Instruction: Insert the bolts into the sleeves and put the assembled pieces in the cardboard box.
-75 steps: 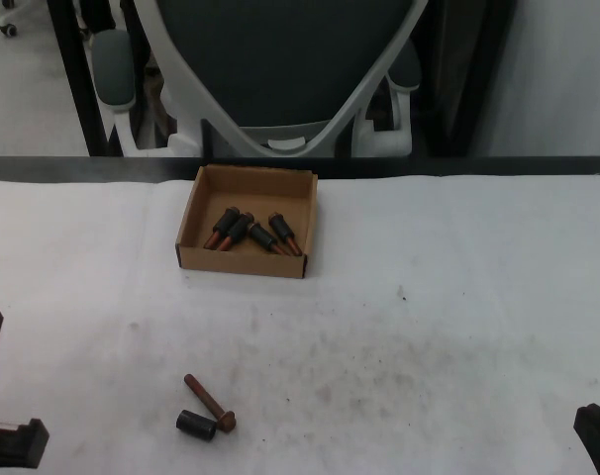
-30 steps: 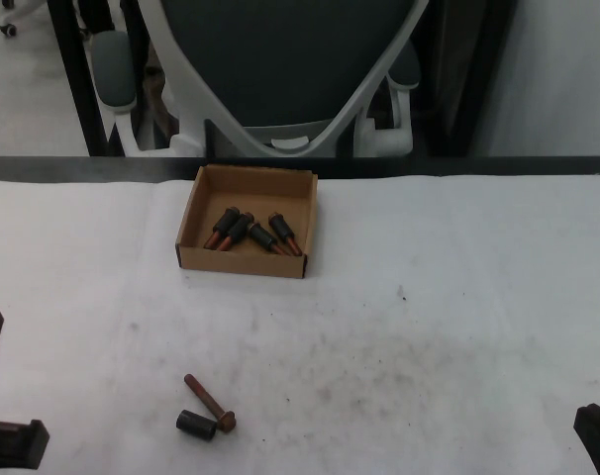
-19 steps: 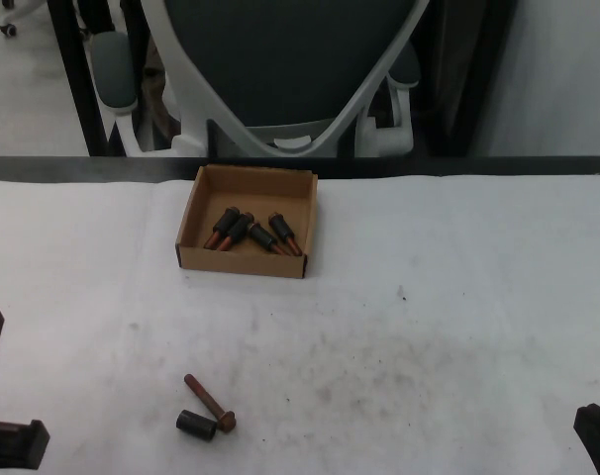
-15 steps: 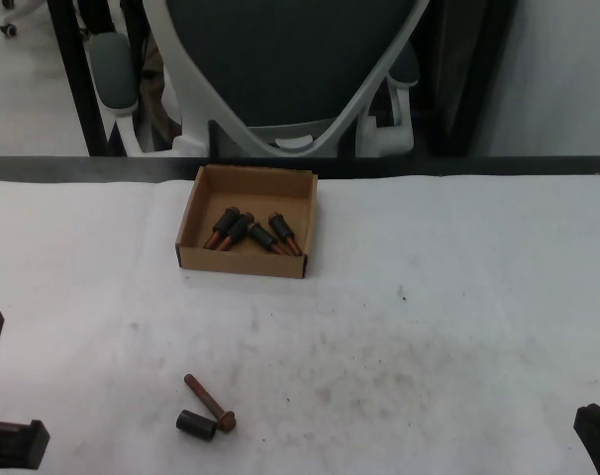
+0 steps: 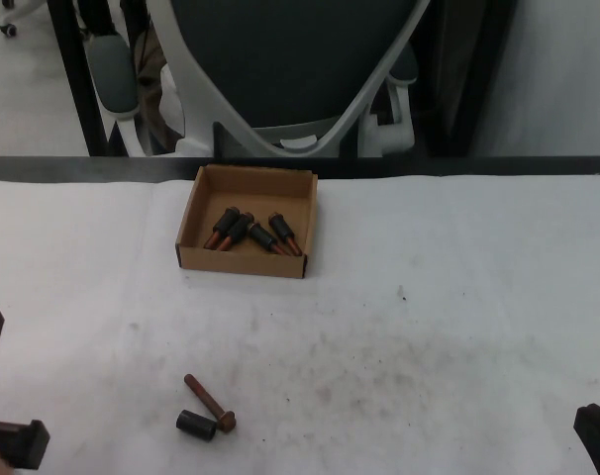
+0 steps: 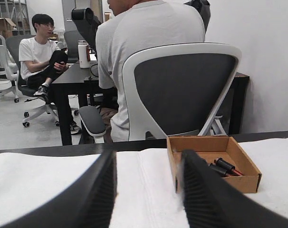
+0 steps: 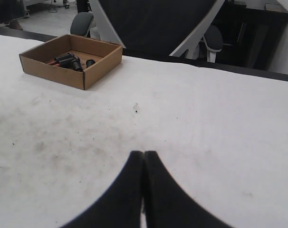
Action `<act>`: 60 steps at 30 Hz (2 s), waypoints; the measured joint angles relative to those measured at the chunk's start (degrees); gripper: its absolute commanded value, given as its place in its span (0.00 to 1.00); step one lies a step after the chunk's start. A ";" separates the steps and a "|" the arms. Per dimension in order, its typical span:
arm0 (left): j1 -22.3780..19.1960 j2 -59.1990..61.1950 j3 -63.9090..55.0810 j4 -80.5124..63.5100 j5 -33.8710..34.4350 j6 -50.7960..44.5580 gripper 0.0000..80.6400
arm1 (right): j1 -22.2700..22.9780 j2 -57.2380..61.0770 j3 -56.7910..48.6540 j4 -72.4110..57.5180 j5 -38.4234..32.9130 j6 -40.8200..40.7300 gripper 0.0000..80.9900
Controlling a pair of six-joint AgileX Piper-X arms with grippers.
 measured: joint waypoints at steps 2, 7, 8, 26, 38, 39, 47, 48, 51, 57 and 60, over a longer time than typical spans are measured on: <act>0.00 0.00 0.00 0.00 0.00 0.00 0.01 | 0.00 0.00 0.00 0.00 0.00 0.00 0.00; 0.00 0.00 0.00 0.00 0.00 0.00 0.01 | 0.00 0.00 0.00 0.00 -3.18 0.00 0.00; 0.00 0.00 0.00 0.00 0.00 0.00 0.01 | 0.00 0.00 0.00 0.00 -4.26 0.00 0.00; 0.00 0.00 0.00 0.00 0.00 0.00 0.01 | 0.00 0.00 0.00 0.00 -8.10 0.00 0.00; 0.00 0.00 0.00 0.00 1.50 0.00 0.01 | 0.00 0.00 0.00 0.49 -8.10 0.00 0.00; 0.00 0.00 0.00 0.00 1.50 0.00 0.01 | 0.00 0.00 0.00 0.76 -8.10 0.00 0.00; 0.00 0.00 0.00 0.00 1.50 0.00 0.01 | 0.00 0.00 0.00 0.79 -8.10 0.00 0.00; 0.00 0.00 0.00 0.00 1.50 0.00 0.01 | 0.00 0.00 0.00 0.79 -8.10 0.00 0.00; 0.00 0.00 0.00 0.00 1.50 0.00 0.01 | 0.00 0.00 0.00 0.79 -8.10 0.00 0.00; 0.00 0.00 0.00 0.00 1.50 -0.78 0.01 | 0.00 0.00 0.00 0.79 -8.10 0.00 0.00; 0.00 0.00 0.00 0.00 1.50 -0.77 0.01 | 0.00 0.00 0.00 0.79 -8.10 0.00 0.00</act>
